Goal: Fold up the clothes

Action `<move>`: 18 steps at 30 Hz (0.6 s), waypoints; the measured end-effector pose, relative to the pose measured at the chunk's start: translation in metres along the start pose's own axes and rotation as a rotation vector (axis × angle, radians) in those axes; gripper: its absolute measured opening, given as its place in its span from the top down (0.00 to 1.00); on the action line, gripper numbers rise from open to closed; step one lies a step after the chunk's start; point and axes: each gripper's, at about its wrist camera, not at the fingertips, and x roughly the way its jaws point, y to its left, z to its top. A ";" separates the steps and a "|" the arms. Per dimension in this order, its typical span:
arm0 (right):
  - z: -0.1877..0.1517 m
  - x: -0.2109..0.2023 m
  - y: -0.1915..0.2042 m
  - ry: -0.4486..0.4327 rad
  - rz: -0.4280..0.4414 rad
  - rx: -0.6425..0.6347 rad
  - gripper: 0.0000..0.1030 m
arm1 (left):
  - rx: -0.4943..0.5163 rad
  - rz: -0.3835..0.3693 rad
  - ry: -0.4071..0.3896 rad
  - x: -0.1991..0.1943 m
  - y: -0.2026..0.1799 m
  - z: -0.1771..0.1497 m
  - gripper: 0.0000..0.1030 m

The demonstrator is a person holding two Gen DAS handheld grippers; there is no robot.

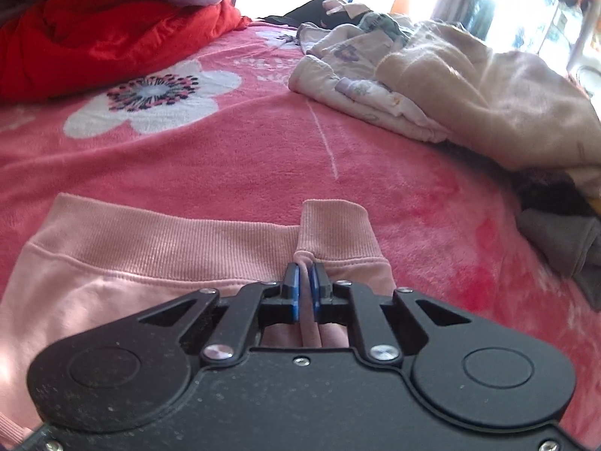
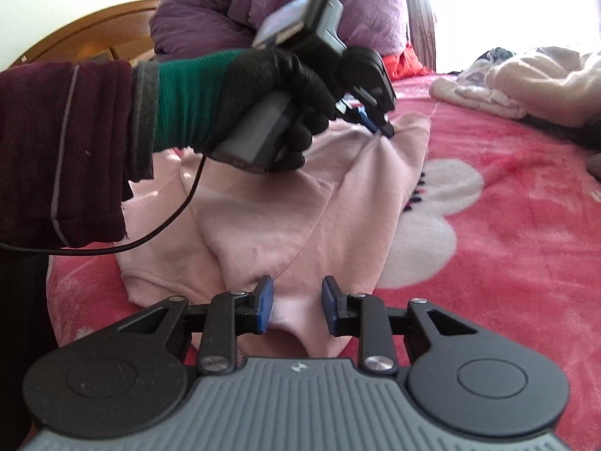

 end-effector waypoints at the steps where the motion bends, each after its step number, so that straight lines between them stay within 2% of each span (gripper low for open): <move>1: 0.000 0.000 0.000 -0.001 0.001 -0.001 0.71 | 0.011 0.011 -0.002 -0.003 -0.002 0.002 0.90; 3: 0.000 0.001 0.000 0.007 0.001 -0.004 0.71 | 0.031 0.040 -0.055 -0.017 -0.006 0.006 0.91; 6: 0.000 0.000 0.003 0.002 0.000 -0.017 0.71 | 0.080 0.020 -0.109 -0.032 -0.019 0.017 0.91; 10: 0.000 0.000 0.003 0.010 0.002 -0.015 0.71 | 0.130 -0.023 -0.089 -0.023 -0.037 0.027 0.91; 14: -0.001 0.004 0.003 0.028 0.004 -0.019 0.71 | 0.144 0.065 0.041 0.026 -0.031 0.020 0.91; 16: -0.001 0.005 0.004 0.033 0.000 -0.026 0.71 | 0.157 0.068 0.033 0.037 -0.024 0.016 0.89; 18: 0.000 0.005 0.004 0.033 0.002 -0.026 0.71 | 0.129 0.039 0.000 0.023 -0.022 0.020 0.89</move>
